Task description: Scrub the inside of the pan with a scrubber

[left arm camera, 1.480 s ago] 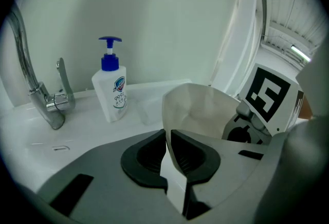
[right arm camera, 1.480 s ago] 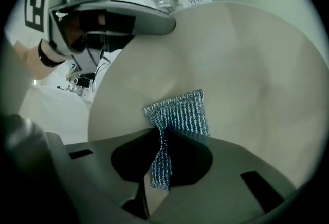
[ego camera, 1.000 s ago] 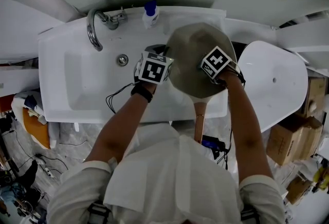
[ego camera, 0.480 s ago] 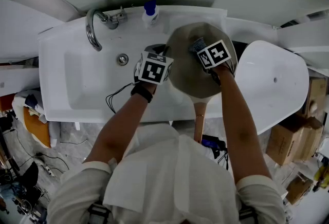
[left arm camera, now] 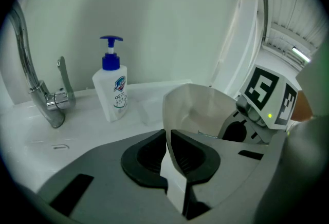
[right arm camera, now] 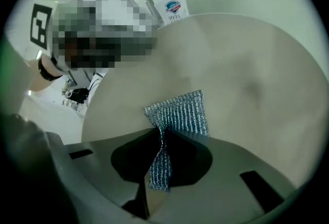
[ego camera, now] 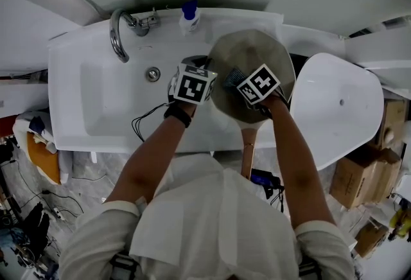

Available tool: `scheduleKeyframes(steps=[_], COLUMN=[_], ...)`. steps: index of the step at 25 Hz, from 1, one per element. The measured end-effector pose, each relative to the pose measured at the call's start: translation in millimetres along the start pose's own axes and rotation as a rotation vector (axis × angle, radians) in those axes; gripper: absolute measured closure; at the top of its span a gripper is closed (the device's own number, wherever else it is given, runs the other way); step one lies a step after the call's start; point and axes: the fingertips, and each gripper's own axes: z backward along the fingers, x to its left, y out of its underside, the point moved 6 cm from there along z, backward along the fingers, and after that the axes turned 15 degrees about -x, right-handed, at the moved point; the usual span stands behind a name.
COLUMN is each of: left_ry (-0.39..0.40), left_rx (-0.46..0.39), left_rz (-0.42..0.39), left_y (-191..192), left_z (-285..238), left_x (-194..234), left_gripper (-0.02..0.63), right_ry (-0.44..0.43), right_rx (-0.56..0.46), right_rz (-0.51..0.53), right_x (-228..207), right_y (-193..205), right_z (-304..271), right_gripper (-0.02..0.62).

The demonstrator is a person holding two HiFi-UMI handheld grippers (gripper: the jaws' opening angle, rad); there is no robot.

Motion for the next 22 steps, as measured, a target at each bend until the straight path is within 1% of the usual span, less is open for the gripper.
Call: scheduleKeyframes(steps=[2, 3, 4, 5, 6, 7, 9, 10, 12, 14, 16, 18, 22], left_ry=[-0.001, -0.001, -0.002, -0.002, -0.001, 0.001, 0.007, 0.009, 0.009, 0.008, 0.009, 0.009, 0.011], left_rx=[-0.002, -0.003, -0.005, -0.005, -0.006, -0.006, -0.007, -0.006, -0.003, -0.004, -0.010, -0.014, -0.002], left_rz=[0.002, 0.002, 0.003, 0.004, 0.005, 0.006, 0.008, 0.007, 0.004, 0.003, 0.002, 0.001, 0.008], left_y=[0.4, 1.0, 1.8, 2.7, 3.2, 3.2, 1.5, 0.7, 0.1, 0.2, 0.3, 0.3, 1.4], left_z=[-0.2, -0.5, -1.0, -1.3, -1.4, -1.4, -0.9, -0.5, -0.1, -0.3, -1.6, -2.4, -0.7], left_x=[0.6, 1.0, 1.4, 1.7, 1.8, 1.6, 0.7, 0.6, 1.2, 1.6, 1.7, 2.0, 1.5], left_gripper=[0.565, 0.565, 0.565, 0.565, 0.565, 0.565, 0.565, 0.565, 0.565, 0.565, 0.565, 0.565, 0.565], right_ry=[-0.007, 0.007, 0.032, 0.064, 0.097, 0.125, 0.174, 0.201, 0.256, 0.288, 0.292, 0.277, 0.221], right_rx=[0.053, 0.070, 0.069, 0.041, -0.016, -0.100, -0.298, -0.385, -0.506, -0.567, -0.575, -0.551, -0.482], right_rz=[0.027, 0.045, 0.062, 0.068, 0.055, 0.019, -0.068, -0.091, -0.074, -0.003, 0.075, 0.131, 0.181], right_x=[5.5, 5.9, 4.7, 2.2, -1.4, -5.7, -13.9, -16.9, -19.7, -17.2, -11.7, -6.0, 4.1], right_y=[12.3, 16.8, 19.0, 18.3, 14.4, 7.2, -15.6, -29.5, -58.8, -88.5, -114.3, -133.1, -148.6], right_z=[3.8, 7.0, 11.2, 16.5, 23.2, 31.1, 49.5, 58.5, 72.6, 78.5, 74.1, 61.4, 31.8], right_gripper=[0.554, 0.554, 0.555, 0.557, 0.558, 0.558, 0.560, 0.560, 0.560, 0.560, 0.560, 0.560, 0.560])
